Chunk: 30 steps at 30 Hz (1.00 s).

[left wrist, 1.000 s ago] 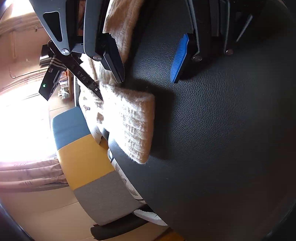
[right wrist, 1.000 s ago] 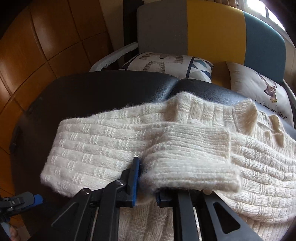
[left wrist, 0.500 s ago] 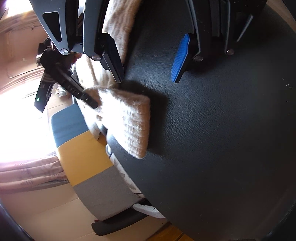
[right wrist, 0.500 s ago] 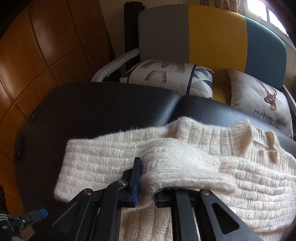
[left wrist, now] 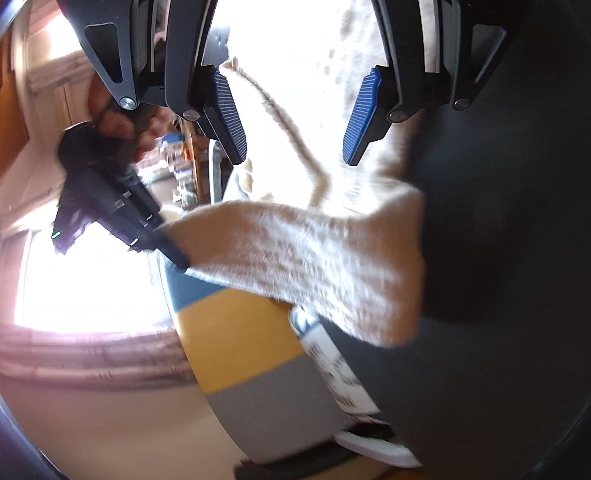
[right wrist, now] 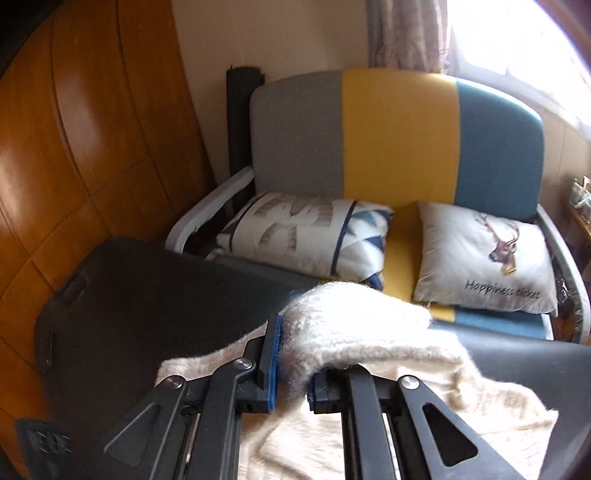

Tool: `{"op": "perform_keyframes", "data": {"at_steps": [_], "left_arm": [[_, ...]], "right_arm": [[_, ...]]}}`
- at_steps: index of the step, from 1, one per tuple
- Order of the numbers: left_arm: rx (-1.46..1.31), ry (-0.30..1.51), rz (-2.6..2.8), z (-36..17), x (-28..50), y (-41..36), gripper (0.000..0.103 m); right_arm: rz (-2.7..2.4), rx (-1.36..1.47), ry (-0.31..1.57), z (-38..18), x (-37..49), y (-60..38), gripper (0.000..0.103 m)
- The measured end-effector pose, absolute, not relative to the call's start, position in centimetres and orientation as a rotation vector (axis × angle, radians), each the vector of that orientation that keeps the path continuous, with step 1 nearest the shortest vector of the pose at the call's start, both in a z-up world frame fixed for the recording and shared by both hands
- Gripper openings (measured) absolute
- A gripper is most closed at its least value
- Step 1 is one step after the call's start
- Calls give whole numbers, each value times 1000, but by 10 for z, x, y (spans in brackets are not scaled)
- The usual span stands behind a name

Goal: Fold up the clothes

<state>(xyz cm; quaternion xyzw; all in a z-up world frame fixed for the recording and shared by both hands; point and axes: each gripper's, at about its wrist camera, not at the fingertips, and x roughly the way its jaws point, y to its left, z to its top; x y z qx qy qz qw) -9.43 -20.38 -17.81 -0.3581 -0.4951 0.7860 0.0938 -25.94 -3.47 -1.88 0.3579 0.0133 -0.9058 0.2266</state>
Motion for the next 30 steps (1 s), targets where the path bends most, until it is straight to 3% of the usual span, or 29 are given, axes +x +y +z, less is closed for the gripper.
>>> {"op": "perform_keyframes", "data": {"at_steps": [8, 17, 21, 26, 28, 30], "left_arm": [[-1133, -1442, 2391, -198, -137, -181, 55], [-1164, -1538, 2302, -214, -131, -194, 61], [-1183, -1527, 2315, -206, -133, -193, 64], [-1237, -1420, 2402, -200, -135, -184, 57], [-1258, -1370, 2436, -198, -138, -181, 54], [-1270, -1350, 2448, -196, -139, -181, 53]], "right_arm": [[-2677, 981, -105, -23, -254, 80, 10], [-2635, 1354, -470, -144, -232, 196, 10], [-2510, 1337, -763, -172, -220, 224, 16], [-2353, 1245, -1128, -191, -214, 254, 21], [-2376, 1234, -1122, -188, -215, 256, 21], [-2493, 1241, -978, -176, -217, 250, 20]]}}
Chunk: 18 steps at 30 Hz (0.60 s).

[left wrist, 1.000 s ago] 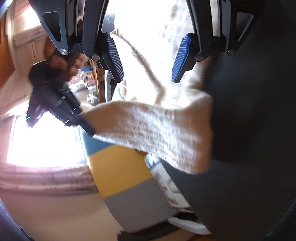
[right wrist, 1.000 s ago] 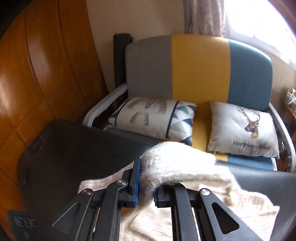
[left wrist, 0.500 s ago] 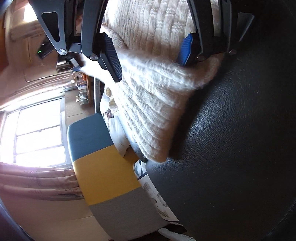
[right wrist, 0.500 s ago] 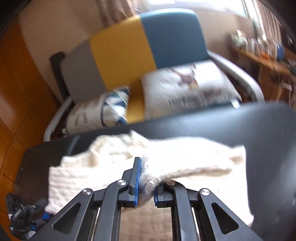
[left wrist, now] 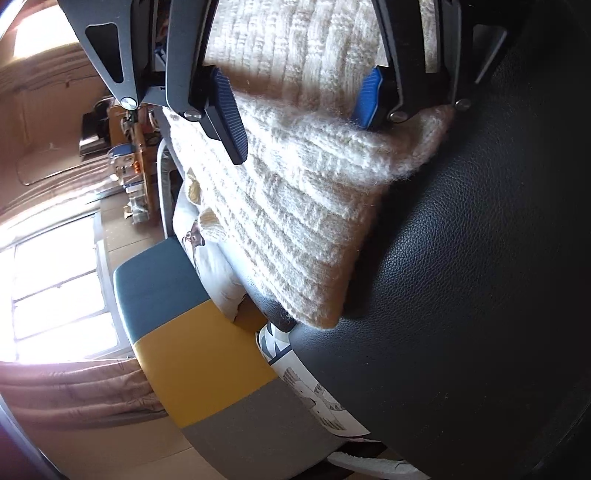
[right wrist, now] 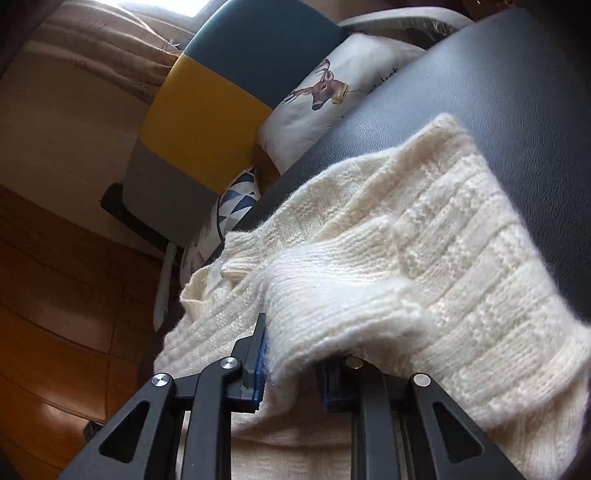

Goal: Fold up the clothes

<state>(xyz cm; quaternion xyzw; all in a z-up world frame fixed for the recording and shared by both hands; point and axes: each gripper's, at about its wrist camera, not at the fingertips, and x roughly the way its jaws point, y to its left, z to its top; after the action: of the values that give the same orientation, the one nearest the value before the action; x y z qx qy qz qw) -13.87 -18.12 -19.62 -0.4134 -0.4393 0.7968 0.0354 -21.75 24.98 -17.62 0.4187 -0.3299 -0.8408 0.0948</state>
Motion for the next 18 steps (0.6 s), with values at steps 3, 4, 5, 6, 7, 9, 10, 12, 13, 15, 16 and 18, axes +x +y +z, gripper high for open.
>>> {"op": "perform_keyframes", "data": {"at_steps": [3, 4, 5, 6, 7, 9, 10, 12, 13, 15, 16, 18], "left_arm": [[-1275, -1307, 2471, -192, -138, -181, 33], [-1257, -1274, 2481, -189, -138, -180, 32], [-1260, -1246, 2484, -190, -138, -178, 32], [-1271, -1222, 2483, -192, -138, -175, 32], [-1284, -1206, 2471, -194, -138, -173, 32], [-1296, -1163, 2484, -196, -138, -169, 31], [-1300, -1140, 2495, -197, -138, -167, 31], [-1306, -1132, 2496, -197, -136, -168, 30], [-1313, -1132, 2503, -198, -135, -170, 25], [-1328, -1136, 2521, -199, -132, -174, 15], [-1332, -1143, 2528, -200, -131, -176, 12], [-1327, -1162, 2527, -202, -127, -178, 10]], "right_arm": [[-2702, 1139, -598, -135, -213, 229, 9], [-2766, 1099, -471, -123, -210, 223, 9], [-2807, 1086, -394, -117, -208, 221, 8], [-2815, 1125, -380, -122, -208, 225, 8], [-2811, 1189, -391, -132, -208, 232, 7], [-2774, 1308, -457, -154, -210, 246, 7], [-2724, 1328, -551, -164, -209, 255, 8], [-2650, 1283, -753, -174, -201, 273, 9], [-2614, 1266, -848, -176, -198, 282, 12], [-2580, 1247, -956, -177, -191, 297, 16], [-2582, 1242, -976, -176, -187, 303, 16], [-2624, 1241, -962, -171, -176, 311, 17]]}}
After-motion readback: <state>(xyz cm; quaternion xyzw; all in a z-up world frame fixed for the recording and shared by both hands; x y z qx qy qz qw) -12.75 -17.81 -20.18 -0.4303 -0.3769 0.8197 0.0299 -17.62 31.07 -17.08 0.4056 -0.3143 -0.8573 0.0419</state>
